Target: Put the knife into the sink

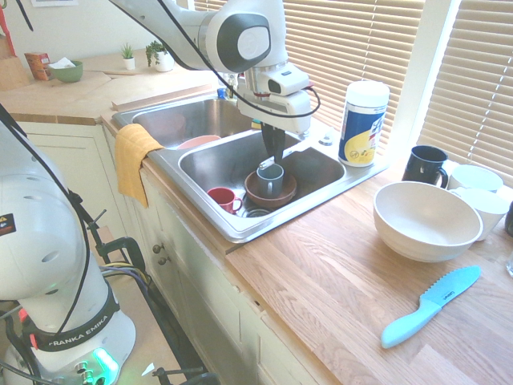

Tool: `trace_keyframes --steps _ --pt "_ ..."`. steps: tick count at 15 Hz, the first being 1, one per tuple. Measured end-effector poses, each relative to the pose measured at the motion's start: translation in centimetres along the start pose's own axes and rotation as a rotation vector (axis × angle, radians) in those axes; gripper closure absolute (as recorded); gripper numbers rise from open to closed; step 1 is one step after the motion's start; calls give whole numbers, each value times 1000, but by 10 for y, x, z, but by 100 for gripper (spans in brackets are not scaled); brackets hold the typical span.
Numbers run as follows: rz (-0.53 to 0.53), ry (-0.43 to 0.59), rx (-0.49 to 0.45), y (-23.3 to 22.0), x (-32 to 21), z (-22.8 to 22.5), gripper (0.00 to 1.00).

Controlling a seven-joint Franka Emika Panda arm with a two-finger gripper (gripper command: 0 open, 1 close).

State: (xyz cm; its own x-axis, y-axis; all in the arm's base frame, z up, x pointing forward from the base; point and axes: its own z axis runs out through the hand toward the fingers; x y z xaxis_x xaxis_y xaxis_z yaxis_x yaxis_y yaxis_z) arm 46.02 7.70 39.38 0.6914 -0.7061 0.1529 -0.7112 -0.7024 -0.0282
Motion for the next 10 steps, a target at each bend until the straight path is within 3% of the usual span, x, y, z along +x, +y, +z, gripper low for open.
trace_keyframes --steps 5,10 --pt "69 -15 -2 -37 -20 54 100" --pt "58 -57 -8 -51 -41 113 100"
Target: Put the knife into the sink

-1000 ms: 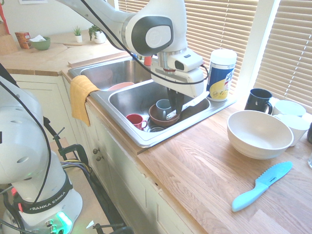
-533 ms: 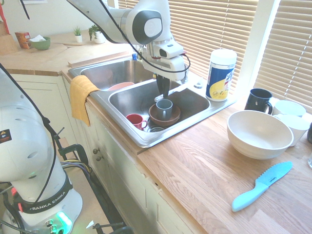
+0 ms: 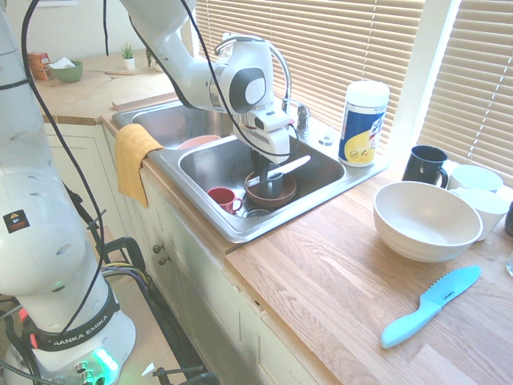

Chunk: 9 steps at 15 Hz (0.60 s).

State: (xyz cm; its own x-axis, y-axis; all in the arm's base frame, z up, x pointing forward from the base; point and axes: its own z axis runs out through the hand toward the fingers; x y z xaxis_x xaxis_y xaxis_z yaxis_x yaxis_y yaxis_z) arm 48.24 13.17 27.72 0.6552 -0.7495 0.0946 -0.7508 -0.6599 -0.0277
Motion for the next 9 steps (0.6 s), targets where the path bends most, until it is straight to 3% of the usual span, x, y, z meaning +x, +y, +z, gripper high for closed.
trace_keyframes --steps 9 --pt "20 -20 -18 -16 22 92 100"
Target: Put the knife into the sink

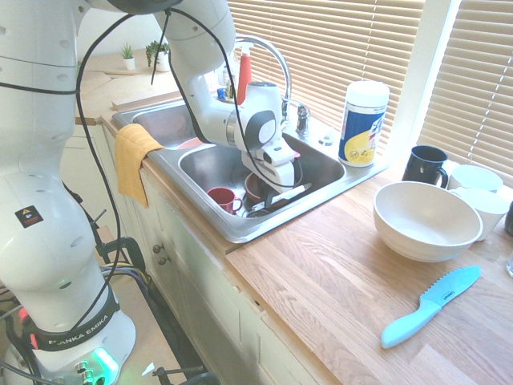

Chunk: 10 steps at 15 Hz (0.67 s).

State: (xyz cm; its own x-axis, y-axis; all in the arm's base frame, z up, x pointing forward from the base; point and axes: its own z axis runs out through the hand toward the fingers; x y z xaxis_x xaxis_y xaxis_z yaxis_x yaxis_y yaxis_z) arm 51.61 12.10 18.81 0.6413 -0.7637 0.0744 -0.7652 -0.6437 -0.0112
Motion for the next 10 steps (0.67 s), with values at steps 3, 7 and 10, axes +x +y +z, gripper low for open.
trace_keyframes --steps 3,7,10 --pt "5 -17 -20 -6 9 33 100" --pt "6 -41 -25 -12 8 47 0" --pt "9 -50 -24 -11 10 48 0"
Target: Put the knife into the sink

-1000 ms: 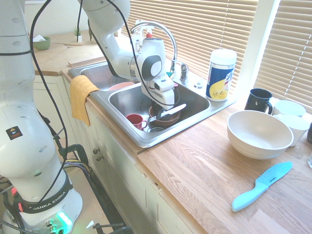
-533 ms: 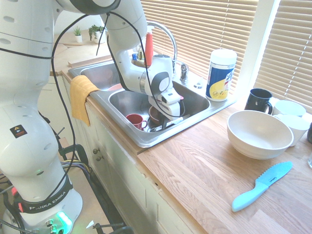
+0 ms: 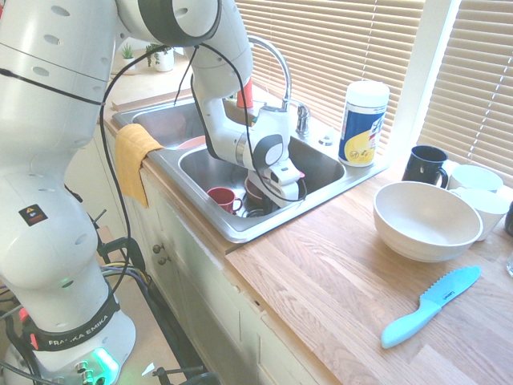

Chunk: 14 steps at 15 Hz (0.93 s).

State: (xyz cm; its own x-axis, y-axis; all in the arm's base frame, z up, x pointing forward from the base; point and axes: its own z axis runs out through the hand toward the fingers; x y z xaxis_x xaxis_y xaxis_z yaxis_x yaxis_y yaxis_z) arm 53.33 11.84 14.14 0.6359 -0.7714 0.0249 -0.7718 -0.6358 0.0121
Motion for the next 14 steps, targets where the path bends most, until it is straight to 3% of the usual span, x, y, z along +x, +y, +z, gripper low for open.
trace_keyframes --steps 14 --pt "7 -7 7 1 -2 -3 0"
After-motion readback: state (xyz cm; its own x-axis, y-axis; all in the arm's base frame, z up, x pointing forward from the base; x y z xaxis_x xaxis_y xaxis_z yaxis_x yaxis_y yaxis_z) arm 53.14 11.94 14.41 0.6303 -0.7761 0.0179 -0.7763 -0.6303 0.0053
